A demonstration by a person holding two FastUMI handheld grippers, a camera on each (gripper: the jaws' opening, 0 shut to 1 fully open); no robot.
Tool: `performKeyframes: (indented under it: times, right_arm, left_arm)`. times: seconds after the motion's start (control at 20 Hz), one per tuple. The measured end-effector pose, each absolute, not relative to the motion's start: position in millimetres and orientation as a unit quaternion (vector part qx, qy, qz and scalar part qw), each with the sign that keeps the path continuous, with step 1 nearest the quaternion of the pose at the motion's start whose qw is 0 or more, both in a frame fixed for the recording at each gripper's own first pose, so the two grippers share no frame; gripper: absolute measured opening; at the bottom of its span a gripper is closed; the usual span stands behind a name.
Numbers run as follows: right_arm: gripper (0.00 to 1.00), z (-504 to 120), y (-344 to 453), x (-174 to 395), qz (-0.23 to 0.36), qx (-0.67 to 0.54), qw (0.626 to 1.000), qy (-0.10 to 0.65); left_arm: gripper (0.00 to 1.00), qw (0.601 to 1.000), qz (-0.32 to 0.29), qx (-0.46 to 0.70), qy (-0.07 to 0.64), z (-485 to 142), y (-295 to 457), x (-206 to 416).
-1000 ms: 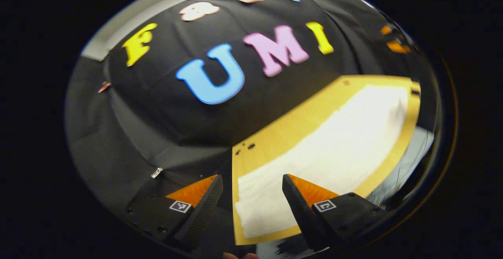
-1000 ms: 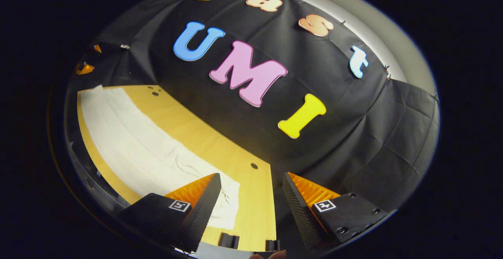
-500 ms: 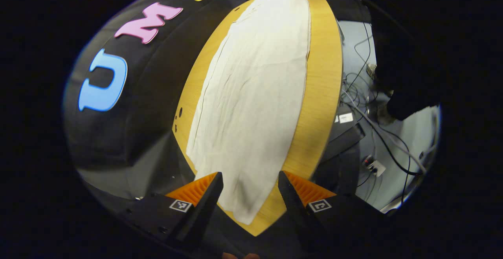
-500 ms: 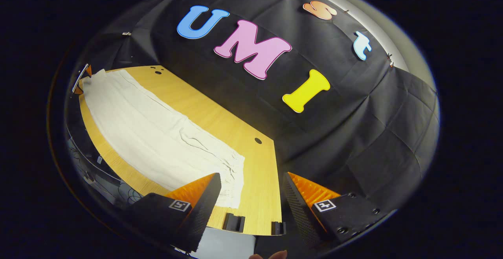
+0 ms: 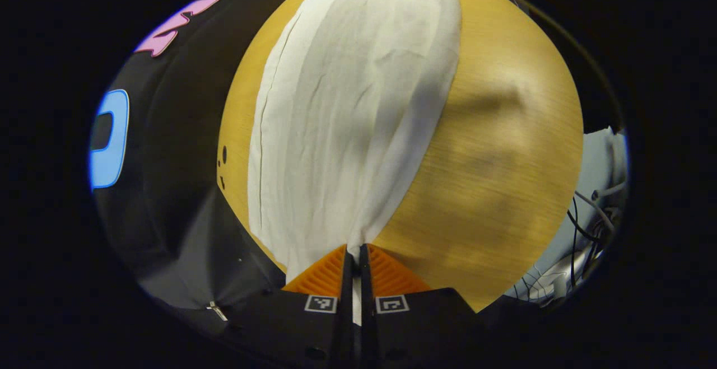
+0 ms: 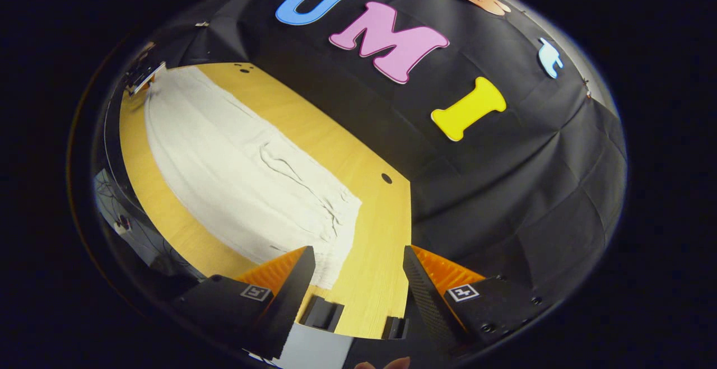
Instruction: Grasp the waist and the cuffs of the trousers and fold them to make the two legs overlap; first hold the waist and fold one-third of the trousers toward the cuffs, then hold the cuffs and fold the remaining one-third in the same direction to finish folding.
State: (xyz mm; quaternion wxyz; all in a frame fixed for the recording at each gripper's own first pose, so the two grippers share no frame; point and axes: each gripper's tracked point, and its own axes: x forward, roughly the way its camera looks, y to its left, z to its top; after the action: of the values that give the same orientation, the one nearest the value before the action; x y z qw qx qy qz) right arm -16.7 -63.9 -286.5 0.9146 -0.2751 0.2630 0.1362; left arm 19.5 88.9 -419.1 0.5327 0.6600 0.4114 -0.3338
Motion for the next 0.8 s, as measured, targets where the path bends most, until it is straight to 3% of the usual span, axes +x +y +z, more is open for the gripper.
performKeyframes:
  times: [0.45, 0.8]
  right_arm:
    - [0.98, -401, -39, -23, 0.327, -0.389, 0.806, 0.302]
    - [0.93, -426, -11, 18, 0.359, -0.459, 0.764, 0.279]
  left_arm:
    - [0.07, 0.512, -0.324, 0.644, 0.468, -418, 89, 21]
    - [0.07, 0.51, -0.33, 0.653, 0.453, -419, 89, 22]
